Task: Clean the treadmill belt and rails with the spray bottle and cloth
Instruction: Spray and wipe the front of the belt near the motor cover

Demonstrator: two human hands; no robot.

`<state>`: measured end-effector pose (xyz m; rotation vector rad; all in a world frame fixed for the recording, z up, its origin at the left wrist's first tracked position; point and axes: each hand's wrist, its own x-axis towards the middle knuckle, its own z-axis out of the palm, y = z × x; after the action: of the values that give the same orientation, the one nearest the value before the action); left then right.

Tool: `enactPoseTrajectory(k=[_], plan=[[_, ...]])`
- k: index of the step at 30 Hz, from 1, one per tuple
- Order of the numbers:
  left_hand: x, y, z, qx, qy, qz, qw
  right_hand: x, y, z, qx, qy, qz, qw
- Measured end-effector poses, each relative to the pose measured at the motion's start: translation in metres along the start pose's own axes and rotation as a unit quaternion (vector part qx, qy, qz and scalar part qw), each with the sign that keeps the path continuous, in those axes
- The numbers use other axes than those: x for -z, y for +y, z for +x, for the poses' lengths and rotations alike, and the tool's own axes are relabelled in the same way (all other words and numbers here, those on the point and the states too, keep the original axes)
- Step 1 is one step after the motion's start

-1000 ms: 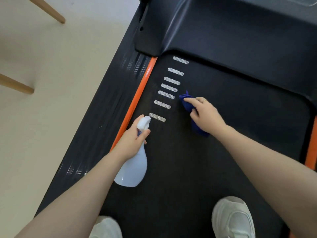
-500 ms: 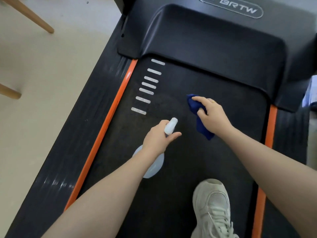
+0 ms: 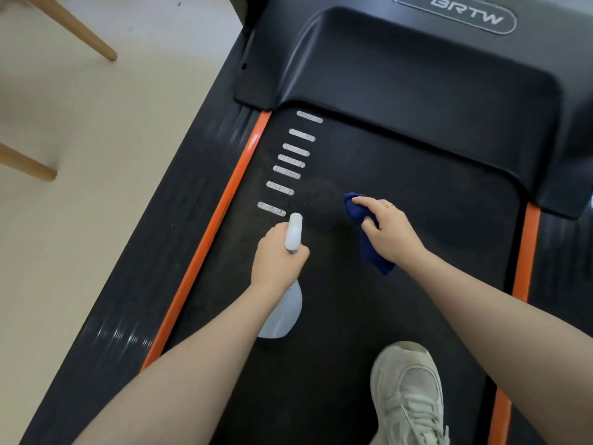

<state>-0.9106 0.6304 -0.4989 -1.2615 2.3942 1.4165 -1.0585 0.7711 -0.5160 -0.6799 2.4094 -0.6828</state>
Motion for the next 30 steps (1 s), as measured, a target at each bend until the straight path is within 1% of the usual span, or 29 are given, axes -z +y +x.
enactPoseTrajectory(k=[2, 3, 6, 9, 10, 13, 14, 16, 18, 20, 22, 25, 27, 30], plan=[[0.008, -0.005, 0.001, -0.025, 0.053, 0.007, 0.998, -0.008, -0.010, 0.008, 0.017, -0.021, -0.015, 1.000], [0.011, -0.007, 0.002, -0.037, 0.064, 0.011, 0.997, -0.012, -0.015, 0.012, 0.023, -0.029, -0.023, 0.999], [0.017, -0.011, 0.006, -0.052, 0.059, 0.007, 0.997, -0.021, -0.029, 0.019, 0.031, -0.037, -0.028, 0.998], [0.018, -0.012, 0.011, -0.024, 0.066, -0.015, 0.997, -0.028, -0.035, 0.021, 0.039, -0.039, -0.018, 0.998], [0.017, -0.011, 0.012, -0.018, 0.058, -0.015, 0.998, -0.029, -0.034, 0.020, 0.040, -0.040, -0.017, 0.998], [0.009, -0.004, 0.011, -0.025, -0.015, 0.014, 0.999, -0.025, -0.023, 0.017, 0.022, -0.026, -0.007, 0.999], [0.005, 0.000, 0.009, -0.016, -0.041, 0.010, 0.999, -0.020, -0.017, 0.016, 0.009, -0.014, -0.002, 1.000], [-0.008, 0.009, 0.002, 0.011, -0.097, -0.030, 0.995, -0.007, -0.001, 0.015, -0.024, 0.015, 0.000, 1.000], [-0.024, 0.018, -0.005, 0.008, -0.150, -0.052, 0.987, 0.006, 0.014, 0.013, -0.050, 0.042, -0.009, 0.998], [-0.038, 0.024, -0.007, -0.002, -0.166, -0.047, 0.985, 0.013, 0.024, 0.010, -0.057, 0.056, -0.018, 0.997], [-0.043, 0.027, -0.003, 0.012, -0.141, -0.048, 0.989, 0.010, 0.029, 0.007, -0.048, 0.060, -0.024, 0.997], [-0.031, 0.019, 0.010, 0.041, -0.077, -0.054, 0.995, -0.002, 0.029, 0.006, -0.027, 0.072, -0.037, 0.996], [-0.015, 0.011, 0.019, 0.051, -0.043, -0.071, 0.995, -0.013, 0.026, 0.010, 0.005, 0.064, -0.062, 0.996], [0.012, 0.002, 0.034, 0.053, 0.003, -0.095, 0.994, -0.028, 0.016, 0.026, 0.073, 0.040, -0.133, 0.988]])
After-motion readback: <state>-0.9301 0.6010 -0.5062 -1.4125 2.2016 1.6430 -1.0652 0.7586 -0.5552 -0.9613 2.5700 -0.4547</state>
